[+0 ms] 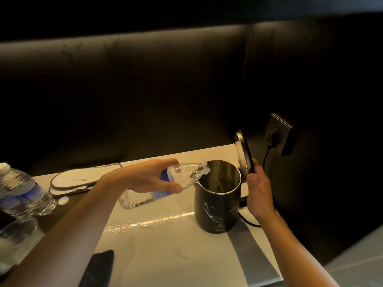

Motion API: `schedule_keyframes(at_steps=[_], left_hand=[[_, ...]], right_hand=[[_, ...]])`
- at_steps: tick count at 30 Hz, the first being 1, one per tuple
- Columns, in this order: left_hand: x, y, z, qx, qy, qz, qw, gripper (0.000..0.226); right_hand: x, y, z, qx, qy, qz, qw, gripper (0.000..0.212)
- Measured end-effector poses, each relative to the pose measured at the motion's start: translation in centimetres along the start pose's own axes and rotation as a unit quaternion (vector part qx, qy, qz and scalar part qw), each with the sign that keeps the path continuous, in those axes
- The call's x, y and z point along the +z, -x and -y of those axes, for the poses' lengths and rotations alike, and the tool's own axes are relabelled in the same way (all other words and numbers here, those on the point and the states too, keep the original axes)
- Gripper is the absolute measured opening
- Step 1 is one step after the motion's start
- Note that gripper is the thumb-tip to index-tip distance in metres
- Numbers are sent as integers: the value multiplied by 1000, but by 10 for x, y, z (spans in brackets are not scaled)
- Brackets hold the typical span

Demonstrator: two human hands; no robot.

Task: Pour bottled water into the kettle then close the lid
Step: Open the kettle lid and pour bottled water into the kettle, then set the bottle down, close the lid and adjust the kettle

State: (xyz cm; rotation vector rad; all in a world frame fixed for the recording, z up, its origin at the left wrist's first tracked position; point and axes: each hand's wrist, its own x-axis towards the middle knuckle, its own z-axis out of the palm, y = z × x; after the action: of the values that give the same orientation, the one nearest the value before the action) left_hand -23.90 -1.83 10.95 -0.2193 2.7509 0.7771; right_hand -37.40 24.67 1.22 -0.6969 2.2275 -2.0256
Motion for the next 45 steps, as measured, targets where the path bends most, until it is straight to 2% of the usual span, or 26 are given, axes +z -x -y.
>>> schedule_keyframes(at_steps=[5, 10, 13, 16, 19, 21, 24, 27, 30, 33, 38, 40, 42, 43, 44, 45], left_hand=[[24, 3, 14, 32, 92, -46, 994, 81], [54, 6, 37, 41, 217, -156, 963, 71], [80, 5, 49, 47, 299, -288, 908, 63], [106, -4, 61, 9, 308, -435, 846, 60], [124, -10, 70, -26, 324, -519, 791, 59], [135, -13, 80, -41, 320, -553, 768, 61], [148, -17, 89, -64, 313, -574, 754, 72], [153, -23, 94, -78, 301, -580, 753, 69], [154, -28, 98, -85, 282, -584, 757, 70], [156, -28, 98, -99, 302, -593, 740, 72], [160, -19, 97, -90, 294, -565, 766, 84], [168, -9, 93, -103, 289, -598, 741, 92], [182, 1, 81, -88, 259, -663, 697, 84], [189, 3, 71, -63, 252, -674, 692, 74], [194, 3, 60, -33, 255, -663, 703, 63], [196, 0, 49, -8, 268, -628, 730, 54]], right_hand=[[0, -1, -2, 11, -14, -1, 1000, 42], [1, -1, -7, 18, -7, -8, 1000, 45], [1, -4, -12, 22, -17, -12, 1000, 47], [1, -4, -14, 17, -14, -8, 1000, 46], [1, -3, -13, 8, -12, -14, 1000, 45], [0, -4, -16, 4, -14, -16, 1000, 41], [-2, -6, -24, 3, -22, -20, 1000, 55], [-2, -7, -28, 2, -14, -17, 1000, 69], [-3, -8, -28, 6, -16, -10, 1000, 66], [-4, -7, -27, -1, -15, -2, 1000, 65], [-10, -5, -21, -15, -17, 40, 999, 69], [-14, -4, -13, -25, -20, 62, 998, 73], [-22, -4, -3, -26, -16, 90, 995, 82], [-25, -6, 2, -23, -13, 106, 994, 81], [-29, -8, 8, -25, -10, 124, 992, 80], [-32, -12, 11, -28, -2, 141, 990, 79]])
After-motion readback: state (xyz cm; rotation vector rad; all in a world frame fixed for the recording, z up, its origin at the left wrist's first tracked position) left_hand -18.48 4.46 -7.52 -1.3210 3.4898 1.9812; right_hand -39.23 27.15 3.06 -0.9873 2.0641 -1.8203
